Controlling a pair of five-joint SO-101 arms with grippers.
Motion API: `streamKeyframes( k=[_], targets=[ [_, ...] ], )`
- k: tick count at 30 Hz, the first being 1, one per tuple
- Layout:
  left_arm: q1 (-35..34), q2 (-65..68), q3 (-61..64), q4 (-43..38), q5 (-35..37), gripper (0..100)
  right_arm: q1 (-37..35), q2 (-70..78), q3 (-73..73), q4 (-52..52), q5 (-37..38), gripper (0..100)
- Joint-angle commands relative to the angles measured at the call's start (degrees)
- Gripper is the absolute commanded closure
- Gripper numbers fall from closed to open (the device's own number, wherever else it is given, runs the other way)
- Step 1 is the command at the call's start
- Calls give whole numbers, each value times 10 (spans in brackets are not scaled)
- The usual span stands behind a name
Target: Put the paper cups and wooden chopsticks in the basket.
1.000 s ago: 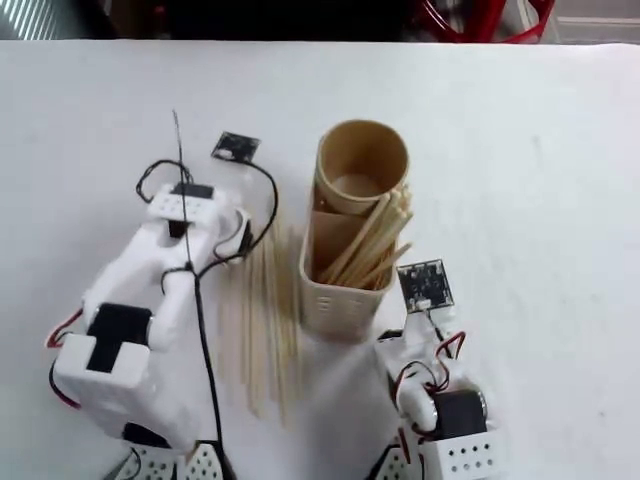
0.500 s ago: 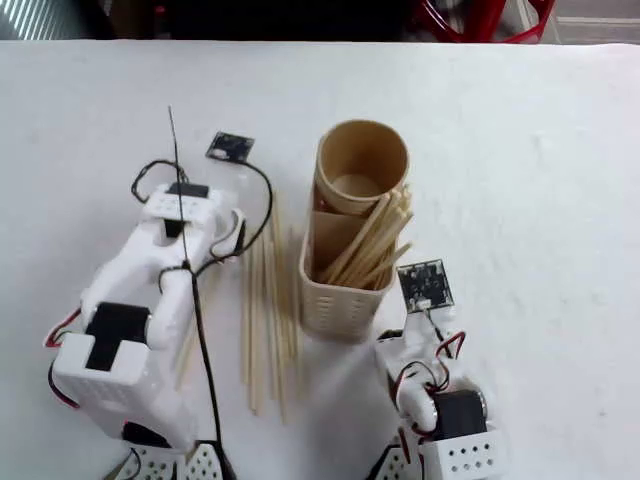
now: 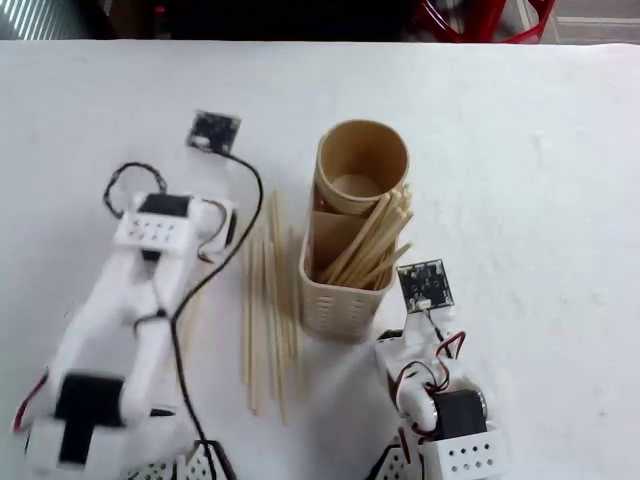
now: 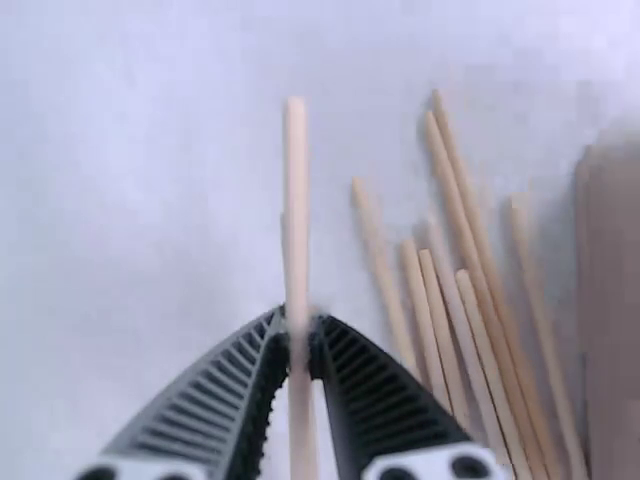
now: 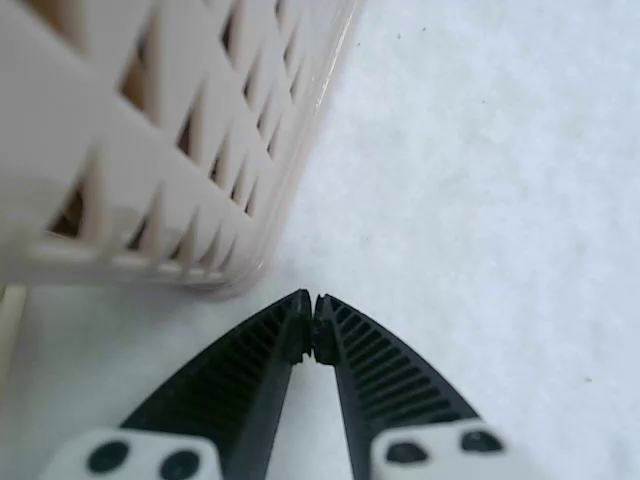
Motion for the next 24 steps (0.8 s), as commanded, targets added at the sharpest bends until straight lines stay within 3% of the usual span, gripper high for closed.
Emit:
streamKeyframes(
  k=[1, 6, 14, 19, 24],
  targets=[
    [2, -132, -14, -4, 3, 977, 1, -4, 5, 2, 1, 979],
    [34, -209, -119, 51, -35, 977, 1, -4, 5, 2, 1, 979],
    [94, -216, -404, 172, -13, 977, 3, -4, 5, 2, 1, 979],
    [164, -214, -512, 135, -12, 977, 3, -4, 5, 2, 1, 979],
    [285, -215, -503, 51, -12, 977, 3, -4, 5, 2, 1, 979]
  ],
)
